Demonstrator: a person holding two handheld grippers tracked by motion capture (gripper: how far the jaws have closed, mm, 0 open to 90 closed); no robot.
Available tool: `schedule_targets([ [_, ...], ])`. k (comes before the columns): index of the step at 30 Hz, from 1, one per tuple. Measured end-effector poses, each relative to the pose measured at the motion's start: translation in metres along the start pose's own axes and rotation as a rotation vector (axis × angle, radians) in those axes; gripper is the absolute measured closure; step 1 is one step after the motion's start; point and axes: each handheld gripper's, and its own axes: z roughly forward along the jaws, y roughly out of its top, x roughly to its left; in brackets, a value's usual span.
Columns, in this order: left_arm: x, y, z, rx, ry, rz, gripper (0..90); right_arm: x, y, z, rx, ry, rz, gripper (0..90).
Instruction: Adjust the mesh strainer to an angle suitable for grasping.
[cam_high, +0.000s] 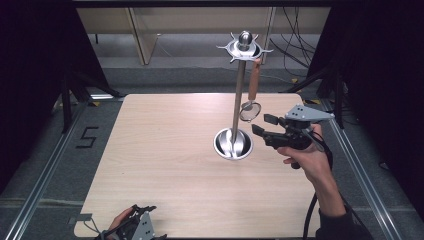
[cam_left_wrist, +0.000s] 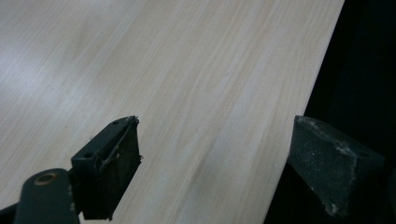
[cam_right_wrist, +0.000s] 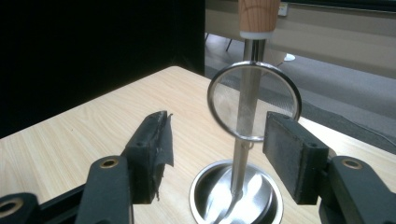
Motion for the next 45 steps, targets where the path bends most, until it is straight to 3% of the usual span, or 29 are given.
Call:
schedule_targets([
  [7, 0.000, 0.000, 0.000, -0.002, 0.001, 0.000, 15.7, 0.000, -0.001, 0.000, 0.016, 0.017, 0.003, 40.3],
  [16, 0.000, 0.000, 0.000, 0.003, -0.001, 0.000, 15.7, 0.000, -0.004, 0.002, 0.035, -0.005, -0.015, 37.7],
  [22, 0.000, 0.000, 0.000, 0.003, -0.002, 0.001, 15.8, 0.002, -0.007, 0.004, 0.052, 0.000, 0.000, 37.2],
  [25, 0.000, 0.000, 0.000, 0.010, -0.005, 0.002, 15.8, 0.002, -0.009, 0.007, 0.058, 0.004, -0.007, 37.0],
  [26, 0.001, 0.001, -0.001, 0.022, -0.009, 0.005, 15.7, 0.001, -0.010, 0.008, 0.056, 0.000, -0.029, 36.9],
  [29, 0.000, 0.001, 0.001, 0.018, 0.009, 0.005, 15.7, 0.003, -0.013, 0.009, 0.082, 0.015, 0.000, 36.8],
  [34, 0.000, 0.001, 0.001, 0.011, 0.000, 0.000, 15.7, 0.003, -0.018, 0.012, 0.085, 0.004, -0.020, 36.7],
  [36, 0.001, 0.001, 0.002, 0.010, -0.001, 0.000, 15.7, 0.004, -0.021, 0.013, 0.091, 0.007, -0.003, 36.7],
  [40, 0.001, 0.002, 0.001, 0.020, -0.014, 0.002, 15.7, 0.004, -0.023, 0.016, 0.124, 0.024, -0.008, 36.6],
  [41, 0.001, 0.001, 0.002, 0.000, -0.007, -0.004, 15.8, 0.005, -0.025, 0.017, 0.112, 0.017, -0.001, 36.6],
  [45, 0.001, 0.001, 0.002, -0.002, -0.005, -0.015, 15.7, 0.006, -0.028, 0.022, 0.133, 0.034, -0.020, 36.4],
])
